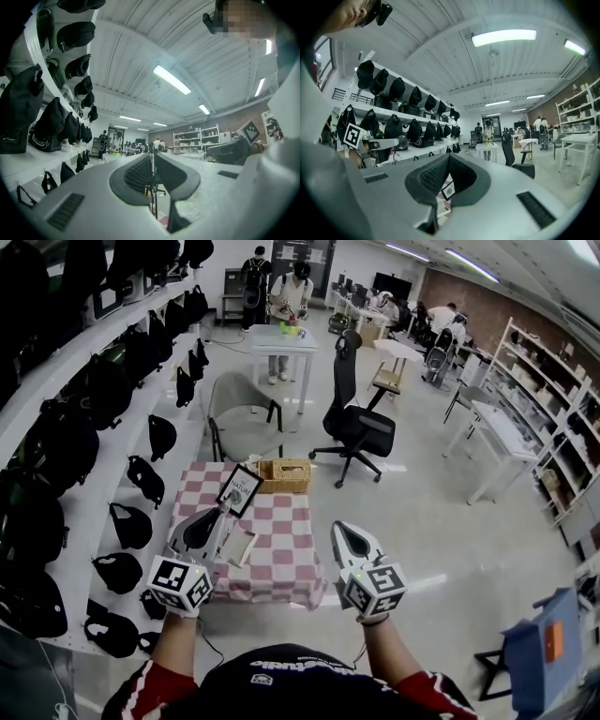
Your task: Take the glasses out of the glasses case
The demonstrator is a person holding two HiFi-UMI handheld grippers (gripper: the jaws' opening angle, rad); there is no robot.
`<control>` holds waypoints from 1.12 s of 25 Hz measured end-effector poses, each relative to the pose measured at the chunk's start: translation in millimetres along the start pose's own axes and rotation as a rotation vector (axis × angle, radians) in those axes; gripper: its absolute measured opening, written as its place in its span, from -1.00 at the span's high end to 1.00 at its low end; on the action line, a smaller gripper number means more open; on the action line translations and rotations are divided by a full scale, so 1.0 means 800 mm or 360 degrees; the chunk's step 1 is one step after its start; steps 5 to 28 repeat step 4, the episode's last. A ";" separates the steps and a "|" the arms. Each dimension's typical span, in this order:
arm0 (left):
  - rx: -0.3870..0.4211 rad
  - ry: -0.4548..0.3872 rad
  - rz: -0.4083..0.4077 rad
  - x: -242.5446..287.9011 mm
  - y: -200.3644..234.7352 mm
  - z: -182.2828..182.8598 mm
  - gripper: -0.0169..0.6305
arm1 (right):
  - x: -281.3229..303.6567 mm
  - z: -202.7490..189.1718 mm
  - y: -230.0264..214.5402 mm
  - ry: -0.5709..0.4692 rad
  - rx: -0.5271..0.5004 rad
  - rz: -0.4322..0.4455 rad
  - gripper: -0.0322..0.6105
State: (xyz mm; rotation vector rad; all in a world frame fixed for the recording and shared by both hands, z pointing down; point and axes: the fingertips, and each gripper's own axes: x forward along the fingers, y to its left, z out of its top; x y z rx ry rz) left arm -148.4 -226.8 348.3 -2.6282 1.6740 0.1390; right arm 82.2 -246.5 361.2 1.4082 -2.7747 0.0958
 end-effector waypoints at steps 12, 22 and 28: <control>-0.0010 0.0005 -0.0003 -0.002 -0.007 -0.004 0.81 | -0.005 0.000 0.000 -0.0006 0.0002 0.0001 0.89; -0.0010 0.0005 -0.0003 -0.002 -0.007 -0.004 0.81 | -0.005 0.000 0.000 -0.0006 0.0002 0.0001 0.89; -0.0010 0.0005 -0.0003 -0.002 -0.007 -0.004 0.81 | -0.005 0.000 0.000 -0.0006 0.0002 0.0001 0.89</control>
